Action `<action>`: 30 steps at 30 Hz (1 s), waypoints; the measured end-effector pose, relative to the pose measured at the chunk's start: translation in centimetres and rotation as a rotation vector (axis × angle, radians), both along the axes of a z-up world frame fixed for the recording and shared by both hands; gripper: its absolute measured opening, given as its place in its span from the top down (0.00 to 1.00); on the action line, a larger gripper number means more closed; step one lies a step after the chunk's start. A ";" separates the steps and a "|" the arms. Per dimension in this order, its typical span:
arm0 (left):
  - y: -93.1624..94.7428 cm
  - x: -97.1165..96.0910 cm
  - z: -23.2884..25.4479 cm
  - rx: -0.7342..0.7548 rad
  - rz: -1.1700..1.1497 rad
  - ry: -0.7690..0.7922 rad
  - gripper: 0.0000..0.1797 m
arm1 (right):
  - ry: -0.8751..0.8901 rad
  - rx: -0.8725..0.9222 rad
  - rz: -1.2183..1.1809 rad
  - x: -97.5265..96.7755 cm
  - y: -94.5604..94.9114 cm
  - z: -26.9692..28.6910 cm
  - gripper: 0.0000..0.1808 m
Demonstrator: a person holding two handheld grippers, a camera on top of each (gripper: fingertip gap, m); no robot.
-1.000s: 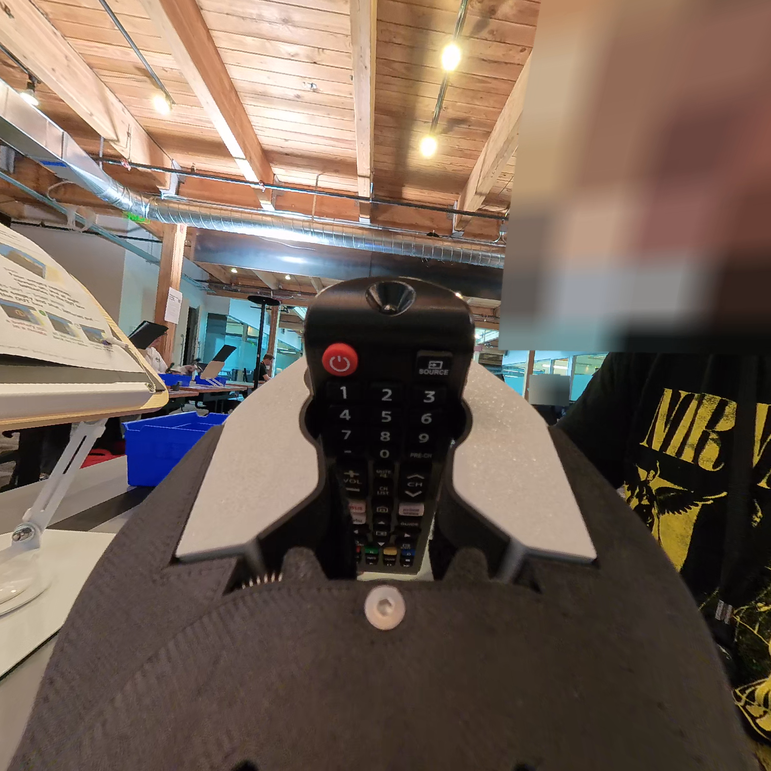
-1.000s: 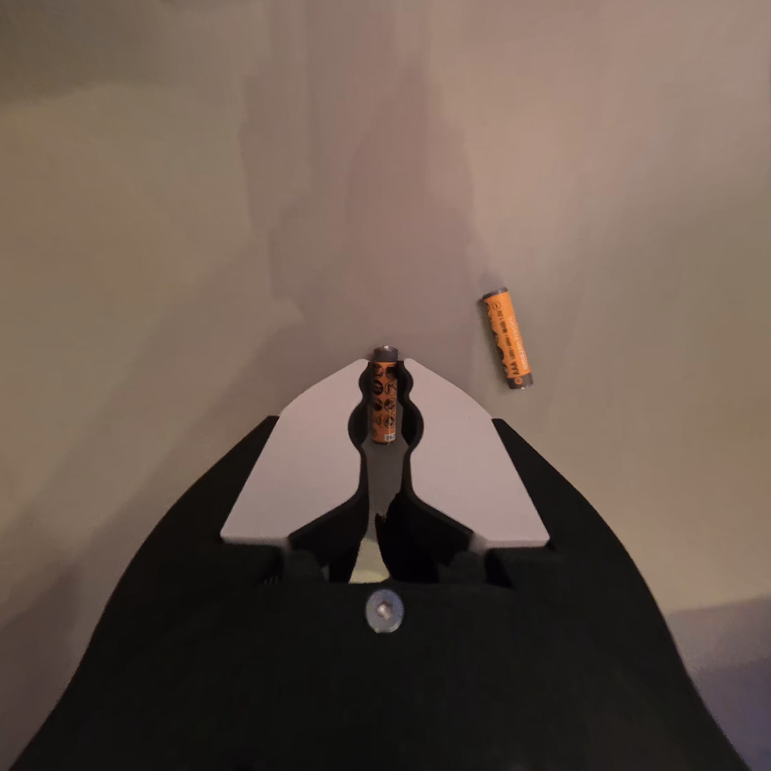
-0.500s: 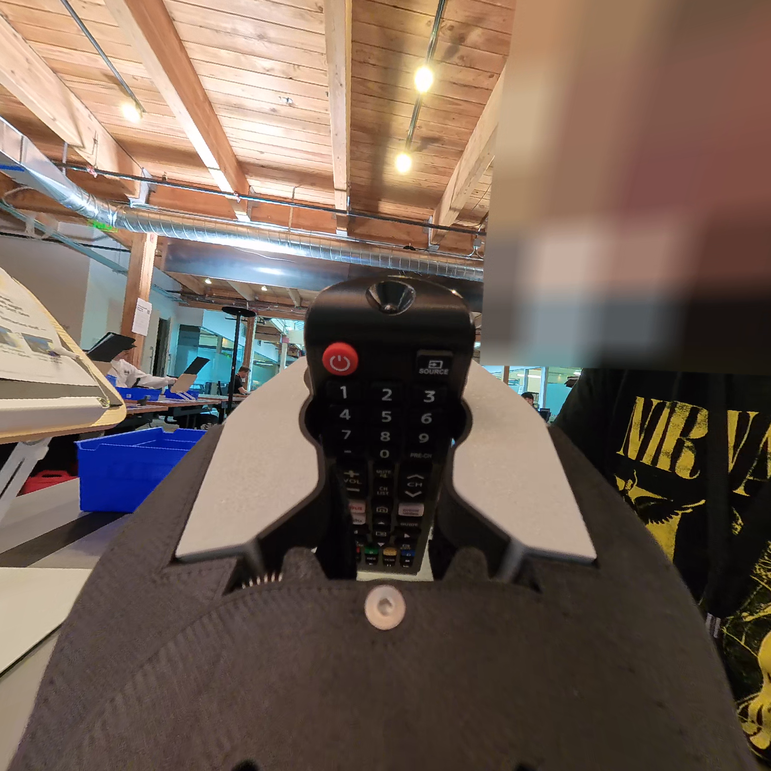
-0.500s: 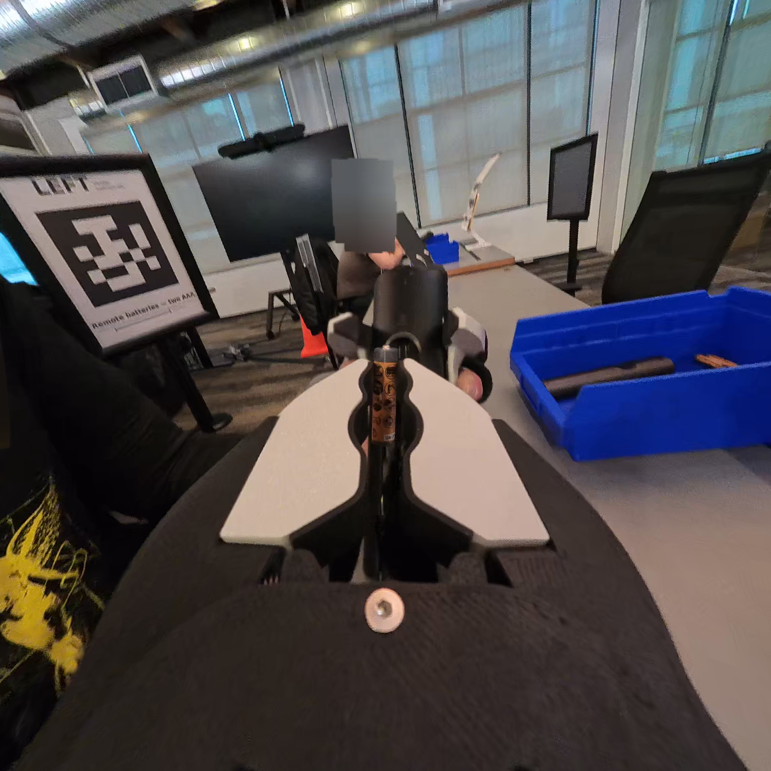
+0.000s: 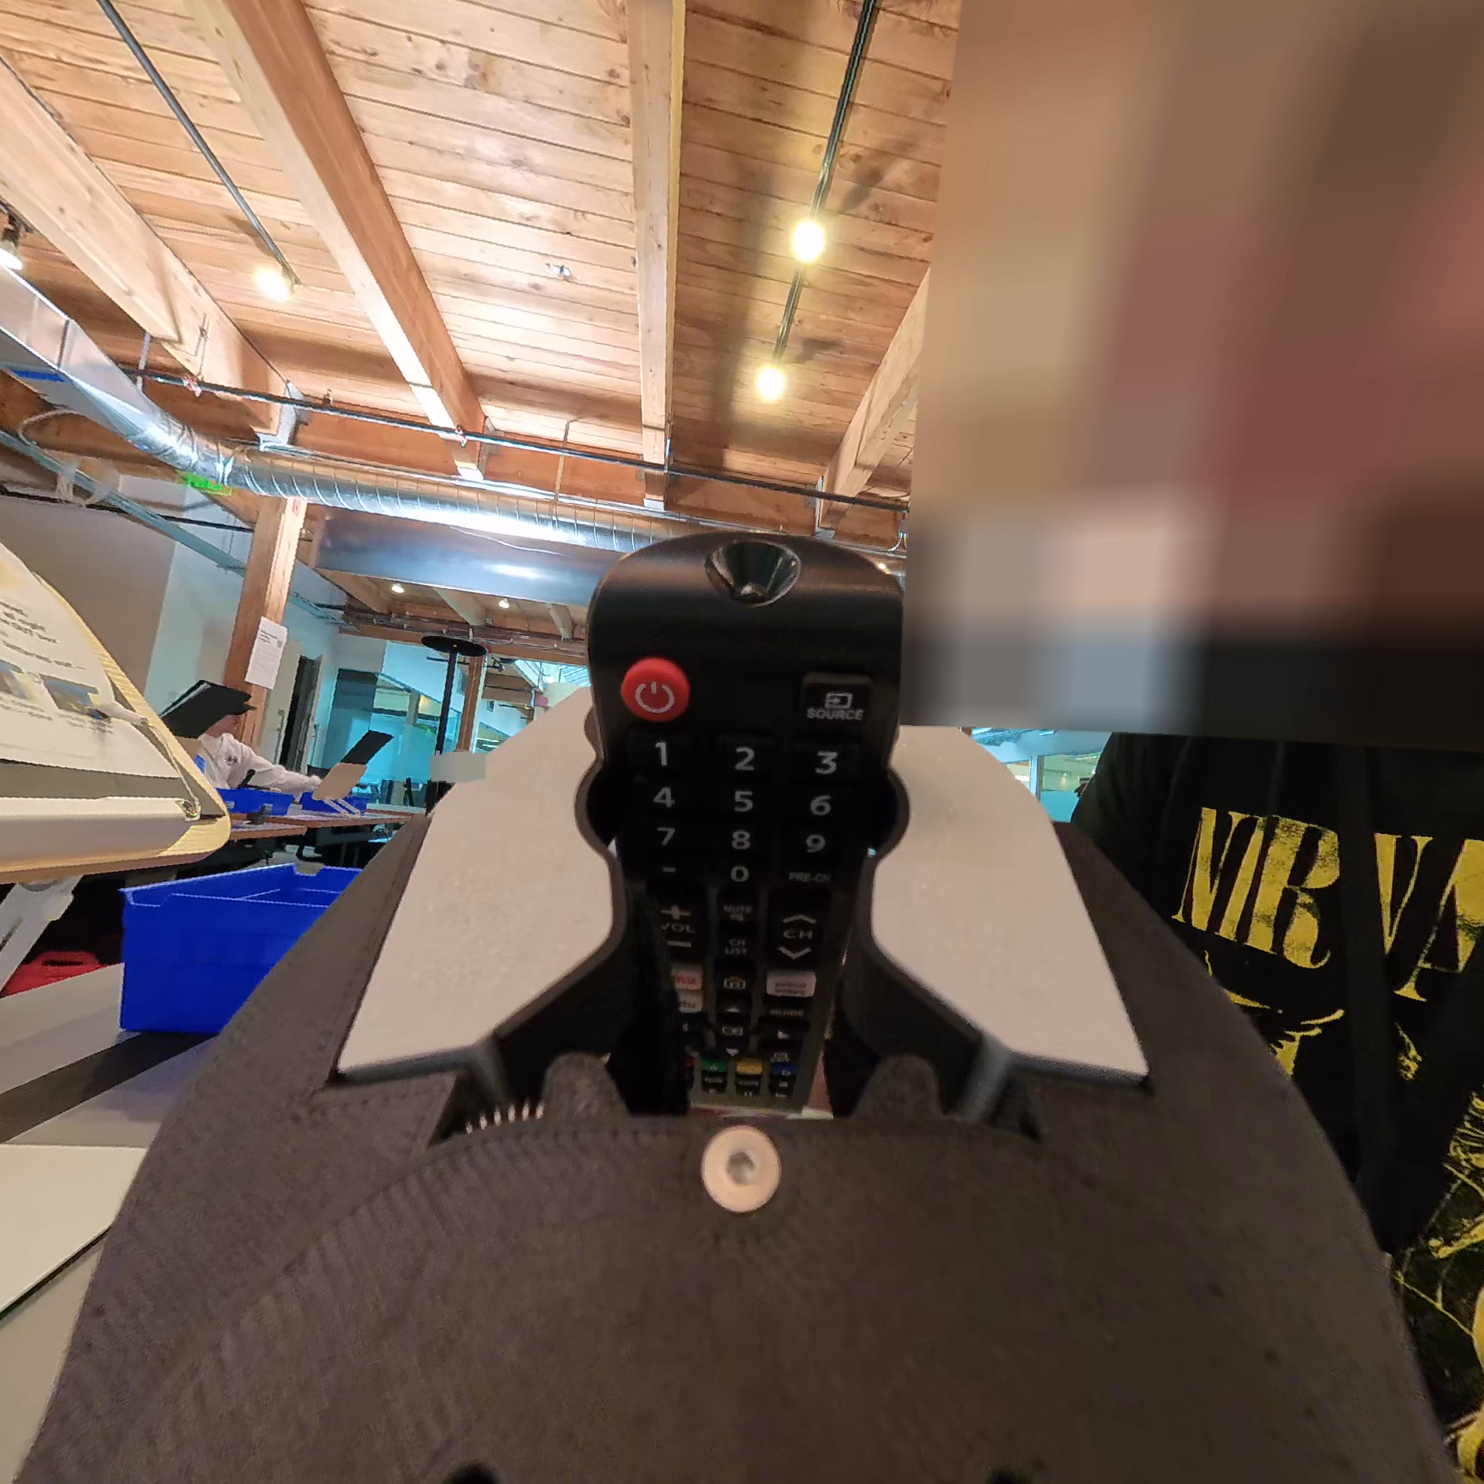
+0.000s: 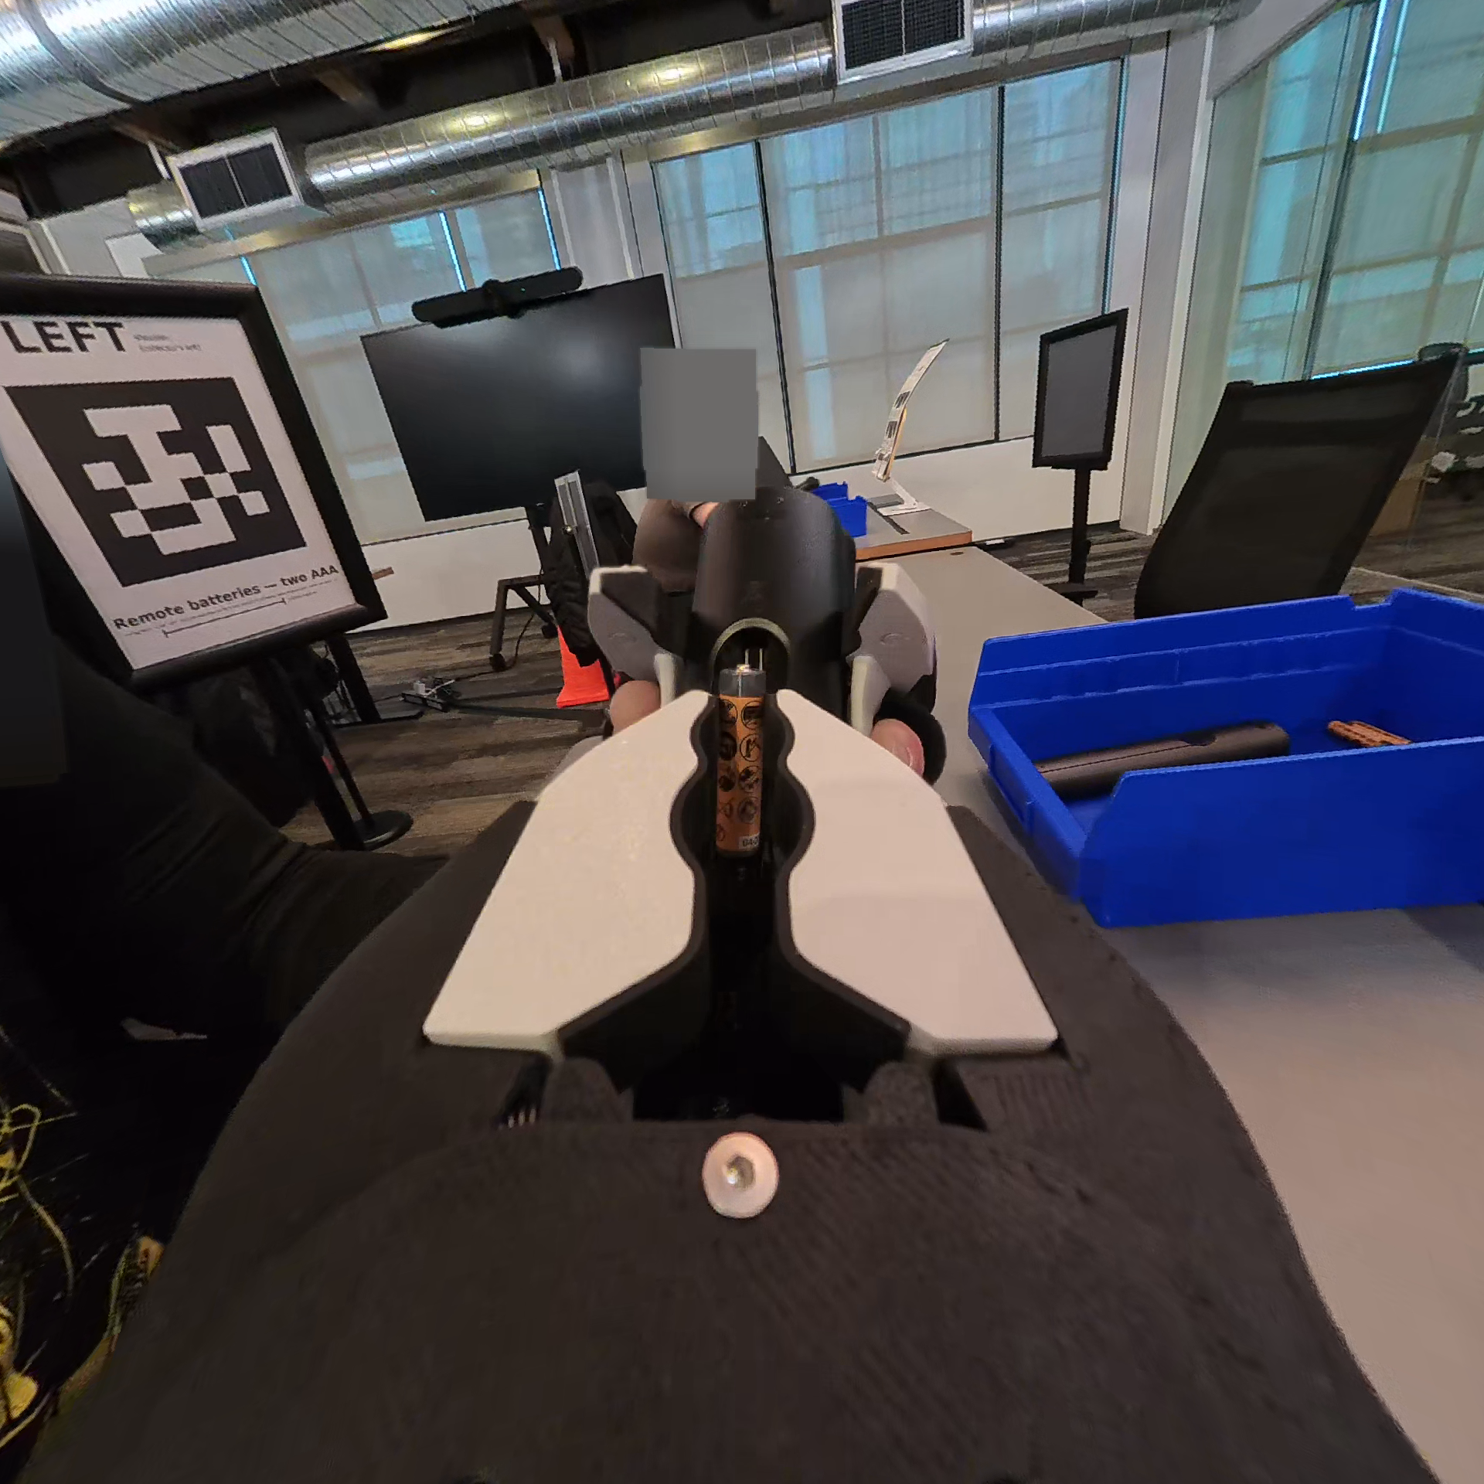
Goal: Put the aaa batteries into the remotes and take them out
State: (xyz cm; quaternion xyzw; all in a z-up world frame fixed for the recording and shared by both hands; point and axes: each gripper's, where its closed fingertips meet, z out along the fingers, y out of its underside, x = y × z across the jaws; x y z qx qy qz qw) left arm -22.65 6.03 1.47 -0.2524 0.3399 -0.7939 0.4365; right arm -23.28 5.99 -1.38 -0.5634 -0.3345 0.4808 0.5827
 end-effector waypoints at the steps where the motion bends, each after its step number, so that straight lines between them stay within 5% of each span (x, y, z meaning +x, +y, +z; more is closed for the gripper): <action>1: 0.0 0.0 0.0 -0.004 0.000 -0.003 0.66 | -0.016 0.003 -0.001 -0.2 0.0 -0.2 0.95; 10: -0.1 0.0 0.1 -0.008 -0.009 -0.013 0.66 | -0.118 0.051 -0.025 -0.7 0.0 -1.1 0.94; 19: -0.3 -0.2 0.3 -0.003 -0.024 -0.025 0.66 | -0.168 0.046 -0.042 -0.4 0.0 -0.6 0.84; 30: -1.5 0.3 -0.2 0.081 -0.027 0.028 0.66 | 0.008 -0.462 0.265 -0.7 0.3 -0.5 0.72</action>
